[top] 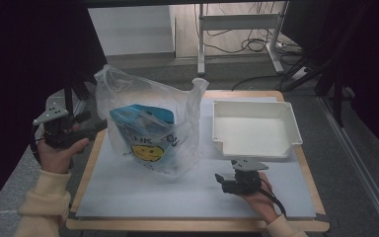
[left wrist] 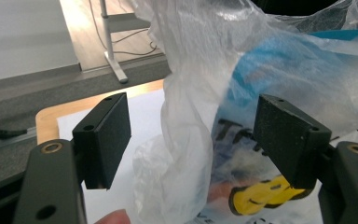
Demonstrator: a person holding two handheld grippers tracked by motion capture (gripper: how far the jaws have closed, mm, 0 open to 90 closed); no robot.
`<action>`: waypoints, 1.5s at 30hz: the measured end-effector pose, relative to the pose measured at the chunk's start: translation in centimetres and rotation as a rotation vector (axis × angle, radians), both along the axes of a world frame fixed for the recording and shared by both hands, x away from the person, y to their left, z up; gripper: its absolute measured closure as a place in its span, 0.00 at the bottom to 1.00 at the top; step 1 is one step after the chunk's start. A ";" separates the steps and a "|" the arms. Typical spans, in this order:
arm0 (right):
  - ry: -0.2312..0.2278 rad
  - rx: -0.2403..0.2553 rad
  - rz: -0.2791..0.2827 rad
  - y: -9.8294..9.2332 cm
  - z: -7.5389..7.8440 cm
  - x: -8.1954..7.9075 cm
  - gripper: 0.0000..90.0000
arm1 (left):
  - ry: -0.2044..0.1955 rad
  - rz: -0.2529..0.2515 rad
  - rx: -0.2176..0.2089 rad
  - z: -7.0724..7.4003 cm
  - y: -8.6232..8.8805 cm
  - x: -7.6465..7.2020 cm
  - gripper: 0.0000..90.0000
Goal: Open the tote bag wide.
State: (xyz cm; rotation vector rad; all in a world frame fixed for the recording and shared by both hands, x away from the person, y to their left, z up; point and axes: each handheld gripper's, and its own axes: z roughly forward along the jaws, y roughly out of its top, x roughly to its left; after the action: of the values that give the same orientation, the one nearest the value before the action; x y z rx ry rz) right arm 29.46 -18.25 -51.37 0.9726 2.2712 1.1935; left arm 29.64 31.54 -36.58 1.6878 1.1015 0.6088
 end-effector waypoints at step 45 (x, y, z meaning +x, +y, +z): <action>-0.071 0.086 0.019 1.3 4.2 0.6 0.34 | -0.096 -0.045 -0.039 -1.0 0.4 -0.7 1.00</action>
State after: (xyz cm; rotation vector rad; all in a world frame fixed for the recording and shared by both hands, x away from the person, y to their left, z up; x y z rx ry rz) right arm 30.10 -16.94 -47.15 0.9255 2.1949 1.3219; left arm 28.95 31.99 -37.60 1.6289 0.9986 0.6289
